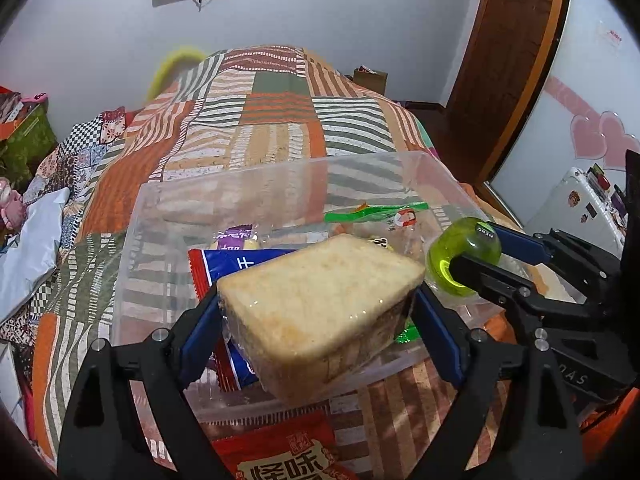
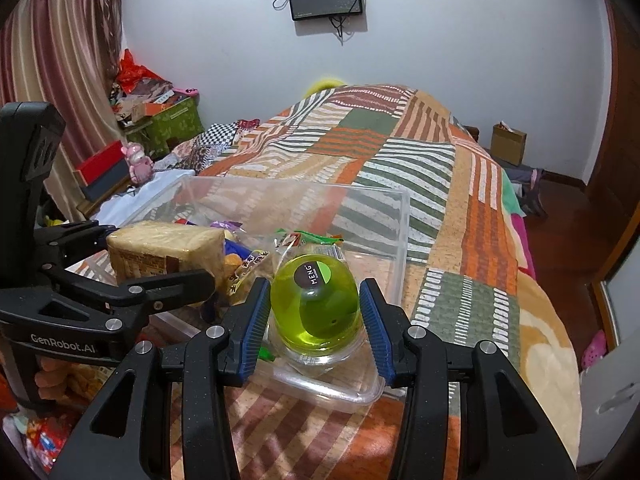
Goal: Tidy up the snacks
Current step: 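Carry the bread and jelly cup into the clear box and release them, then move both tools back toward the remaining snack bags on the bed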
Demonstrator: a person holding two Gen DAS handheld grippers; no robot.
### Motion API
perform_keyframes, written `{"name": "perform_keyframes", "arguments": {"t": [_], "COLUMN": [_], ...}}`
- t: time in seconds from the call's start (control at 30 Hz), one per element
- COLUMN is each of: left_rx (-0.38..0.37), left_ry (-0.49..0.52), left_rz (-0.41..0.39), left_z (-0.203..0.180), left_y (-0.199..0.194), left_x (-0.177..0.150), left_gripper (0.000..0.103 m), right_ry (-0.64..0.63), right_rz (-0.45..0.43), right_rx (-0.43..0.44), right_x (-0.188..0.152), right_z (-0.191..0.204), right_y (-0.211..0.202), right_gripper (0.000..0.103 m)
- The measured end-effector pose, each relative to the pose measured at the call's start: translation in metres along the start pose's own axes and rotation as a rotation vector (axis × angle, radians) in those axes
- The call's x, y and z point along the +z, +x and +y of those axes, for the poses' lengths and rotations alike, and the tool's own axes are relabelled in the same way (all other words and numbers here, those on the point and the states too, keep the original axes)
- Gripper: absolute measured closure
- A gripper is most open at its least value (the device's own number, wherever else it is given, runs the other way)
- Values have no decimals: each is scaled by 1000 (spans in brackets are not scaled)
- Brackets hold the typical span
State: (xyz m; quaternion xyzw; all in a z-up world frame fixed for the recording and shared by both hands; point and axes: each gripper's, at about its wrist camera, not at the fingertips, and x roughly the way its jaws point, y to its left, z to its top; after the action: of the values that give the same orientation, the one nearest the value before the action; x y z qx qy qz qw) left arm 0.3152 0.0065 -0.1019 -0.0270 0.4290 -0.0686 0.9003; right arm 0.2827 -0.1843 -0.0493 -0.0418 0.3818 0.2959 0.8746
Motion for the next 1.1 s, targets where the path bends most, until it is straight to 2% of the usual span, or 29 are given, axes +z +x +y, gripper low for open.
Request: {"name": "perform_keyframes", "arguments": {"t": [0.13, 0.27, 0.57, 0.77, 1.1], "left_rx": [1, -6, 36, 48, 78], "left_ry": [-5, 6, 37, 33, 17], "left_rz": [-6, -22, -66, -66, -36], "left_z": [-1, -3, -8, -5, -5], "left_y": [-8, -21, -70, -101, -134], "left_x": [-4, -7, -30, -63, -139], "left_gripper": [13, 13, 9, 7, 5], "right_ry": [-7, -8, -7, 5, 20], "right_rz": [-8, -35, -92, -96, -80], "right_rx": [4, 3, 12, 38, 79], "right_x": [0, 0, -5, -20, -64], "right_z": [2, 4, 11, 22, 52], "right_y": [-5, -20, -53, -73, -98], "right_gripper": [59, 48, 36, 33, 29]}}
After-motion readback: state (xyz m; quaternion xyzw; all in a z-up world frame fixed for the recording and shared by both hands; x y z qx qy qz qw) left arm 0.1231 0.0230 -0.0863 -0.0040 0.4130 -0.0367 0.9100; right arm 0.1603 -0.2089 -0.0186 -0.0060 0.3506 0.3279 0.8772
